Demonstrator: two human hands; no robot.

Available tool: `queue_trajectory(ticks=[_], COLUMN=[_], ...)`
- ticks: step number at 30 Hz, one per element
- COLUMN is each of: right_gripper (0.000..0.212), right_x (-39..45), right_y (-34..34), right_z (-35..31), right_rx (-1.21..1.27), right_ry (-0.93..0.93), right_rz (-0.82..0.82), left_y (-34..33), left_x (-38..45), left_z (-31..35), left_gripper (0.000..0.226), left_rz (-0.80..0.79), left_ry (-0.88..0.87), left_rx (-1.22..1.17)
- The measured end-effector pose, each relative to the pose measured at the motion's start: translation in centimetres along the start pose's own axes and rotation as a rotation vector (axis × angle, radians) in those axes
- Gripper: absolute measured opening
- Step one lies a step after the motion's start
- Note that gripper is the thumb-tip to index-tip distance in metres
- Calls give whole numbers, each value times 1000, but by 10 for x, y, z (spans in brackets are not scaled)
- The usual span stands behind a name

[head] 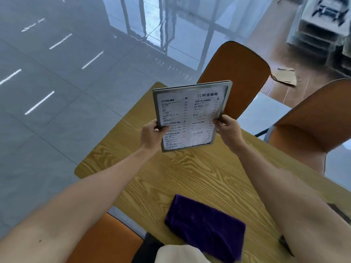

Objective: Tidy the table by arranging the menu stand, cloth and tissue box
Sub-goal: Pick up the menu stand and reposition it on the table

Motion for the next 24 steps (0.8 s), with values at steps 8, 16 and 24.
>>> queue_trajectory(ticks=[8, 16, 24], right_gripper=[14, 11, 12], right_x=[-86, -156, -198], right_y=[88, 125, 135], right_z=[35, 80, 106], right_rx=[-27, -10, 43], right_ry=[-69, -174, -257], right_rz=[241, 439, 536], left_y=[-80, -146, -190], left_x=[-38, -65, -80], left_z=[30, 46, 42], left_gripper=[27, 30, 28], left_rz=[-261, -451, -574], left_ry=[15, 14, 5], left_rx=[-92, -75, 26])
Point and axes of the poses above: each hand's wrist, its own x-axis towards the middle knuckle, its own y-axis out of the back of the hand, z = x × y, the point moved 6 cm from there along x, towards the middle knuckle, and after that the axes turned 12 degrees about y, right-handed, at the moved point
